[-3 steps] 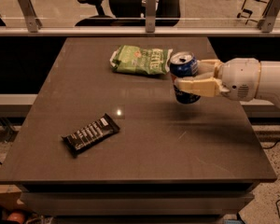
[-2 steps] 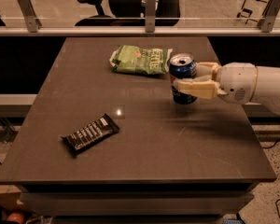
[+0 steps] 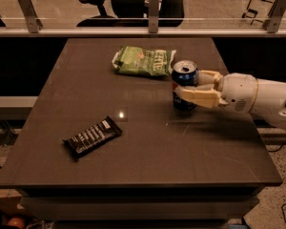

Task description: Place pepsi can upright

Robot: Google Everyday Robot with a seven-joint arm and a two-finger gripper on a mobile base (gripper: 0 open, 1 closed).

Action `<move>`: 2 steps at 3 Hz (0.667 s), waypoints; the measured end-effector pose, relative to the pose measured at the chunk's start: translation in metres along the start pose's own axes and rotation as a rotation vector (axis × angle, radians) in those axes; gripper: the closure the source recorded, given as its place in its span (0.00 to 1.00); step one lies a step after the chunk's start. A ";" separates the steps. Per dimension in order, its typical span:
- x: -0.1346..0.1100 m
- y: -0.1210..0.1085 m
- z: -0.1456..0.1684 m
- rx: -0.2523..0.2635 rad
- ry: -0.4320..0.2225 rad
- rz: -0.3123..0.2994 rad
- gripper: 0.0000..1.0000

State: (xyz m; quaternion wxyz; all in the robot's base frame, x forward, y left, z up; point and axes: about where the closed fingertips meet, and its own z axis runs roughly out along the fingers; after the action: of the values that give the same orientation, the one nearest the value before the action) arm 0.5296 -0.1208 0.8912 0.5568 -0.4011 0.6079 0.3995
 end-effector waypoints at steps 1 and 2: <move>0.009 0.002 -0.004 0.013 -0.023 0.016 1.00; 0.015 -0.001 -0.003 0.025 -0.008 0.022 1.00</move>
Offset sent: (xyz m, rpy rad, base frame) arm -0.0014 -0.0112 -0.0227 0.0393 0.0297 -0.0413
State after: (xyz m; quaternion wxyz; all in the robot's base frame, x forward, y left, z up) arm 0.5286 -0.1243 0.8767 0.5597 -0.3861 0.6149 0.3996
